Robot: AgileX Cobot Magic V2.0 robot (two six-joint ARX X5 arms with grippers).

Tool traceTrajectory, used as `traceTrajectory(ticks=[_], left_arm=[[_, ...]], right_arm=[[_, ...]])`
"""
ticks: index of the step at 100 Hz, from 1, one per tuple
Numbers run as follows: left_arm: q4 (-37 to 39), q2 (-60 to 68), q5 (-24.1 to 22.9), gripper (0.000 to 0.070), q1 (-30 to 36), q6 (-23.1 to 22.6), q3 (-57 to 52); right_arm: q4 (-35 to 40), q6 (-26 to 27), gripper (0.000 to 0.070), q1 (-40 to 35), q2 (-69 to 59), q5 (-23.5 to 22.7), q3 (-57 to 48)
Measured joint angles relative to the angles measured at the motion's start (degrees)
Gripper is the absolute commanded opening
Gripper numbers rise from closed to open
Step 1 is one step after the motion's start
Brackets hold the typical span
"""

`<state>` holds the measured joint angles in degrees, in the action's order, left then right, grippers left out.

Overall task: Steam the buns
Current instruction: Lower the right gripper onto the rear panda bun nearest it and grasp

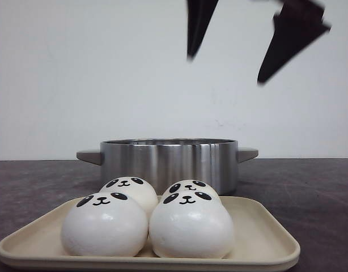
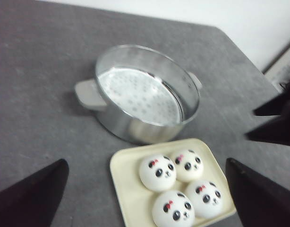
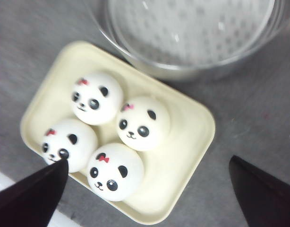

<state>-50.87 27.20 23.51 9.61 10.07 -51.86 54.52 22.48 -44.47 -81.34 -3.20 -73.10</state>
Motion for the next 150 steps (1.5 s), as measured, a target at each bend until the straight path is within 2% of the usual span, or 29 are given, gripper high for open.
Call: traceTrajectory(ticks=[15, 27, 57, 81, 85, 90, 110, 135, 150], left_arm=[[-0.98, 0.00, 0.00, 0.0679, 2.73, 0.00, 0.00], [-1.86, 0.00, 0.00, 0.0679, 4.11, 0.00, 0.00], [-1.84, 0.00, -0.02, 0.0679, 6.14, 0.00, 0.00], [-1.84, 0.00, -0.90, 0.0679, 6.82, 0.00, 0.00], [-1.84, 0.00, -1.20, 0.0678, 6.82, 0.00, 0.00], [-1.86, 0.00, -1.27, 0.0679, 6.82, 0.00, 0.00], [-1.84, 0.00, -1.29, 0.0678, 6.82, 0.00, 0.00], [-1.84, 0.00, -1.29, 0.0678, 6.82, 0.00, 0.00], [-1.60, 0.00, -1.29, 0.0678, 6.82, 0.00, 0.00]], right_arm=[[-1.33, 1.53, 0.0682, -0.55, -5.79, -0.28, -0.02], [-1.46, 1.86, 0.0612, -0.52, -10.75, -0.24, -0.04], [-7.45, 1.84, 0.0612, -0.42, -21.51, -0.28, -0.04], [-9.84, 1.86, 0.0606, -0.07, -25.49, -0.24, -0.31], [-9.79, 1.86, 0.0563, 0.00, -26.05, 0.20, -0.37], [-9.86, 1.97, 0.0468, 0.17, -26.05, 0.09, -0.52], [-9.60, 2.01, 0.0001, 0.76, -26.08, 0.24, -0.55], [-8.70, 1.99, 0.0000, 0.15, -25.24, 0.20, -0.85], [-5.64, 1.84, 0.0000, -1.57, -17.86, -0.66, -3.17]])
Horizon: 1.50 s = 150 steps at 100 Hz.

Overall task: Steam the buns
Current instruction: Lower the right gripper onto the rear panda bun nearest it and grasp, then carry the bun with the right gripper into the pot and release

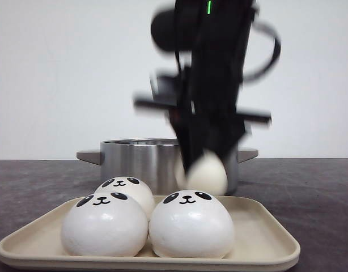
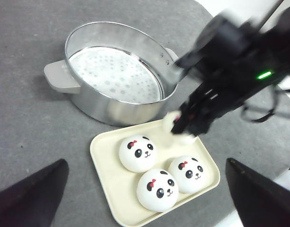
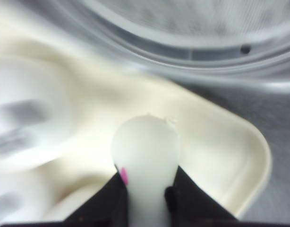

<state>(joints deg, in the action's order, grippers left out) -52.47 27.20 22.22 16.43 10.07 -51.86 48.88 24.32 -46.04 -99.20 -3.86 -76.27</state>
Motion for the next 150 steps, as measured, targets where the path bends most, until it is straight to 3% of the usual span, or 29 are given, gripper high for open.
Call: traceTrajectory(ticks=[15, 27, 35, 58, 103, 141, 150], left_arm=[[0.39, 0.00, 0.00, 0.0678, 0.00, 0.00, 0.00], [0.42, 0.00, 0.00, 0.0678, 0.00, 0.00, 0.00], [0.68, 0.00, 0.00, 0.0678, 0.00, 0.00, 0.00], [1.09, 0.00, -0.04, 0.0678, 0.00, 0.00, 0.00], [1.07, -0.02, -1.09, 0.0678, 0.00, 0.00, 0.00], [0.42, -0.02, -1.22, 0.0678, 0.00, 0.00, 0.00], [0.39, -0.02, -1.25, 0.0678, 0.00, 0.00, 0.00]], right_arm=[[2.16, -0.28, 0.0000, -2.64, 9.49, -0.46, -5.27], [0.57, -1.25, 0.0000, -2.97, 13.35, 4.22, -9.94], [-1.01, -2.47, 0.0000, -1.40, 13.35, 6.86, -14.69], [-3.78, -7.08, 0.0000, 6.10, 7.78, 6.91, -25.09], [-10.23, -11.10, 0.0000, 13.64, -14.10, 6.36, -25.05], [-12.39, -12.15, 0.0001, 15.04, -20.02, 5.31, -25.03], [-12.17, -12.17, 0.0053, 15.04, -20.52, 5.27, -25.03]])
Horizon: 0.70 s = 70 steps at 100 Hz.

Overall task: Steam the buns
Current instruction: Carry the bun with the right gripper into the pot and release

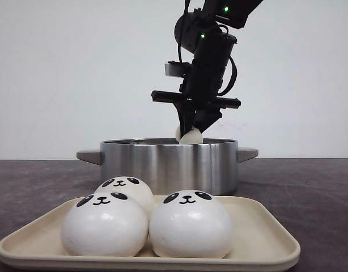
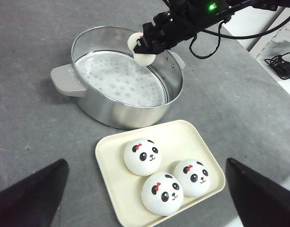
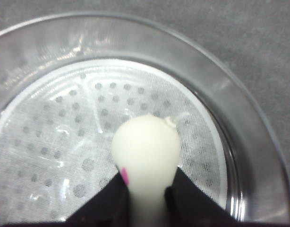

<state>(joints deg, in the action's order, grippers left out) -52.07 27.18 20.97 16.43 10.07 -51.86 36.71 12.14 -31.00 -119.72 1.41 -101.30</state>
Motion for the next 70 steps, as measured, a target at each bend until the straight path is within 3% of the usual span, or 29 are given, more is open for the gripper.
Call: traceTrajectory(ticks=[13, 36, 70], left_arm=[[0.00, 0.00, 0.00, 0.0678, 0.00, 0.00, 0.00], [-0.02, 0.00, 0.00, 0.0678, 0.00, 0.00, 0.00], [-1.11, 0.00, -0.02, 0.0678, 0.00, 0.00, 0.00]], right_arm=[[0.31, -0.28, 0.0276, 0.00, -0.31, -0.04, 0.00], [1.01, -0.35, 0.0448, 0.00, -0.31, 0.02, 0.00], [1.40, -0.33, 0.0495, 0.00, -0.31, 0.94, 0.00]])
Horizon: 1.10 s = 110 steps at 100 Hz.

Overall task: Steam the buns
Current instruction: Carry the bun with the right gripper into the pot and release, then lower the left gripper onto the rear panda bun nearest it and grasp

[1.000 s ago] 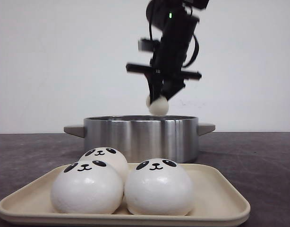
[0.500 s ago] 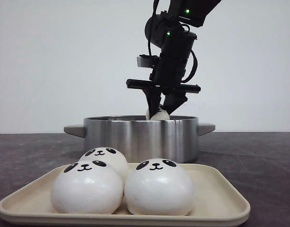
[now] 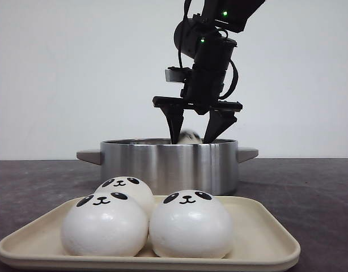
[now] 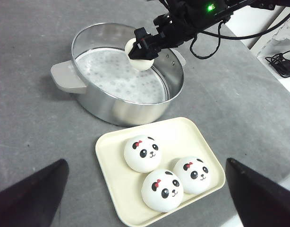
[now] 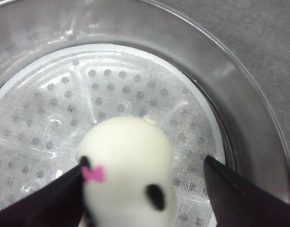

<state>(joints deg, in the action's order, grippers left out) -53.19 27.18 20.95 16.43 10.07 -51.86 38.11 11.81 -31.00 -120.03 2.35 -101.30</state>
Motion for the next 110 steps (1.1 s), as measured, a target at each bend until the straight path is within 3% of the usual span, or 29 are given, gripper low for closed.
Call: traceTrajectory(ticks=[47, 50, 55, 63, 66, 83, 92, 110], left_arm=[[-0.59, 0.00, 0.00, 0.0676, 0.00, 0.00, 0.00], [-0.59, 0.00, 0.00, 0.0670, 0.00, 0.02, 0.00], [-0.59, 0.02, 0.00, 0.0649, 0.00, 0.02, 0.00], [-0.57, 0.39, 0.00, 0.0537, 0.00, 0.55, 0.00], [-0.59, 0.81, 0.00, 0.0511, 0.00, 1.18, 0.00], [-0.57, 6.75, 1.62, 0.0535, 1.09, 4.00, -0.04], [-0.55, 10.84, 1.73, 0.0604, 3.08, 4.87, -0.04], [0.20, 20.37, 1.11, 0.0611, 9.92, 5.84, -0.04]], right_arm=[[1.81, 0.44, 0.0504, -0.02, 0.55, -0.07, -0.66], [2.21, 0.46, 0.0463, -0.07, 1.22, -0.50, -0.66], [3.21, 0.52, 0.0325, -0.26, 3.26, -0.94, -0.66], [5.25, 0.57, 0.0062, -1.27, 8.59, -0.98, -0.66], [5.95, 0.55, 0.0000, -1.92, 11.15, -0.98, -0.68], [8.24, -1.14, 0.0000, -8.48, 25.99, 0.15, -1.75], [8.48, -2.05, 0.0000, -13.18, 33.07, 3.41, -1.77], [8.66, -2.67, 0.0000, -21.94, 45.88, 12.61, -1.77]])
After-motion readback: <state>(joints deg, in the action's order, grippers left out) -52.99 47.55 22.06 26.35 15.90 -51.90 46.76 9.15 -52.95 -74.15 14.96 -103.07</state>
